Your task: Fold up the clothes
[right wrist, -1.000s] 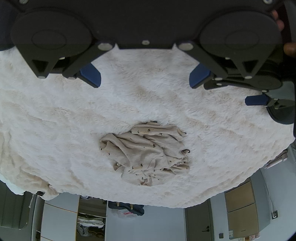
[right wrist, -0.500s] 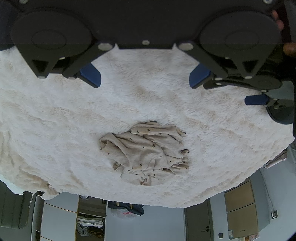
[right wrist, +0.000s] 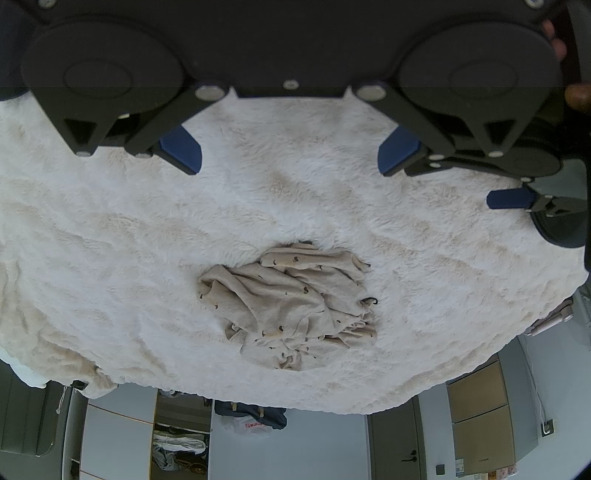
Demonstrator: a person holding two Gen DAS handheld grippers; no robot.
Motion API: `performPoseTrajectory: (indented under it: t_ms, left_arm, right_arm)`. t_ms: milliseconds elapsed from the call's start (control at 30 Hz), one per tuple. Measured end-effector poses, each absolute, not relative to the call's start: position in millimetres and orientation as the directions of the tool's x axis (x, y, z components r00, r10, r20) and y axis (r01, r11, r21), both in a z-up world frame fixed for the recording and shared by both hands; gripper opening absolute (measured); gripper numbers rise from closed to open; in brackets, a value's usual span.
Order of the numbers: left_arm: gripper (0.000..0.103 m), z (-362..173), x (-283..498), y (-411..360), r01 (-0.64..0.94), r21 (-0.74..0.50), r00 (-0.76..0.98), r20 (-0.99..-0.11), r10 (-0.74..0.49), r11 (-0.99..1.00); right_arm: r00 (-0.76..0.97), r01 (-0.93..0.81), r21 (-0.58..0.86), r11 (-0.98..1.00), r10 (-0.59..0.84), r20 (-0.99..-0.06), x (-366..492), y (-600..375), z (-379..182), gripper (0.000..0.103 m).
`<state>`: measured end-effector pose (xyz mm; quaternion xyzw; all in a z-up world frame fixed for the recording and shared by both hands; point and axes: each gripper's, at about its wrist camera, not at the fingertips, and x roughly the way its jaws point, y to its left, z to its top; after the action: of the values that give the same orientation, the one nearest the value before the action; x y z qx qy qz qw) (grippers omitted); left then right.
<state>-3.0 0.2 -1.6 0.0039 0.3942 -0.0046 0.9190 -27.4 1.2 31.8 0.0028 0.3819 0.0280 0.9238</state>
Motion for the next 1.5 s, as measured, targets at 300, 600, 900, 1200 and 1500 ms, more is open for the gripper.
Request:
performPoseTrajectory:
  t_ms: [300, 600, 900, 1200, 1500]
  left_arm:
    - [0.103, -1.6, -2.5, 0.4, 0.010, 0.001, 0.690, -0.724, -0.006, 1.000]
    - [0.103, -2.3, -1.2, 0.4, 0.012, 0.000, 0.690, -0.724, -0.008, 1.000]
    - [0.103, -2.3, -2.4, 1.0, 0.014, 0.000, 0.690, -0.724, -0.010, 1.000]
    - [0.103, -2.5, -3.4, 0.1, 0.016, 0.003, 0.690, -0.724, -0.009, 1.000]
    - [0.103, -2.5, -3.5, -1.7, 0.018, 0.006, 0.688, -0.726, -0.008, 1.000]
  right_arm:
    - [0.707, -0.051, 0.026, 0.998, 0.055, -0.705, -28.7, 1.4, 32.1, 0.103]
    - [0.707, -0.055, 0.024, 0.998, 0.056, -0.705, -29.4, 1.5, 31.5, 0.103]
    - [0.706, -0.053, 0.027, 0.998, 0.056, -0.706, -30.2, 0.6, 32.4, 0.103]
    - [0.705, -0.055, 0.027, 0.998, 0.058, -0.707, -30.4, 1.1, 32.4, 0.103]
    - [0.703, -0.053, 0.028, 0.998, 0.057, -0.709, -30.1, 0.9, 32.0, 0.103]
